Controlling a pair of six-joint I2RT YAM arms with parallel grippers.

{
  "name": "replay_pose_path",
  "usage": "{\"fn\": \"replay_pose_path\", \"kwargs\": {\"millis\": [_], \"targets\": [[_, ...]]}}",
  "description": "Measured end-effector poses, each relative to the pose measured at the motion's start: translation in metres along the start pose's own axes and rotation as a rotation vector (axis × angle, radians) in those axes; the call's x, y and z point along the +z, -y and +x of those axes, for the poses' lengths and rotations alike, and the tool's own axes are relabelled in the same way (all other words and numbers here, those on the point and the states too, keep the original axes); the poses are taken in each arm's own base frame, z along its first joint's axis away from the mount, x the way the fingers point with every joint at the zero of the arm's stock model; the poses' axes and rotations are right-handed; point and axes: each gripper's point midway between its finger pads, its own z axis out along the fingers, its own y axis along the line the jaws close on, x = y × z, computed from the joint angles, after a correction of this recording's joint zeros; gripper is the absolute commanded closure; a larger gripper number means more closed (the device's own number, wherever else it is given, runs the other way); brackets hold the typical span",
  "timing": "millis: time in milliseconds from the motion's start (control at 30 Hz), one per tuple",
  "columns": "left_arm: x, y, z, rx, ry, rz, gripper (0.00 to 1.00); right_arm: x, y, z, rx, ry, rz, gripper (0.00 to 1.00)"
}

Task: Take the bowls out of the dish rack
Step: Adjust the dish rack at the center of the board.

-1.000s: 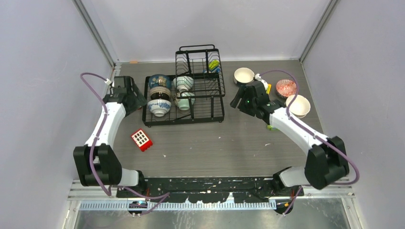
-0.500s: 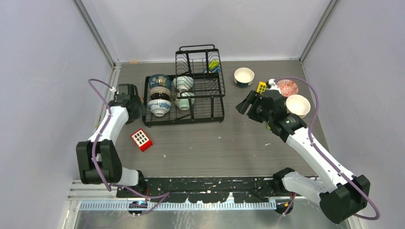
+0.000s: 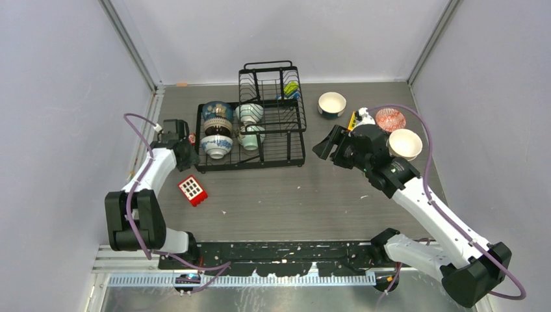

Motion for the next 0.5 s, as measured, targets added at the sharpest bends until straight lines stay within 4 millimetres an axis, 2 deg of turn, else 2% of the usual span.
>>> {"fn": "replay_pose_path", "kwargs": {"millis": [100, 367, 500], "targets": [[0.0, 0.002, 0.001, -0.002, -0.003, 0.01, 0.76, -0.005, -0.007, -0.002, -0.006, 0.009, -0.02, 0.27], [-0.001, 0.01, 0.006, 0.013, 0.012, 0.032, 0.87, -0.005, -0.003, -0.002, -0.006, 0.014, -0.002, 0.26], [-0.003, 0.012, 0.009, 0.027, 0.041, 0.014, 0.96, -0.007, -0.001, -0.003, -0.007, 0.024, 0.008, 0.25]]}}
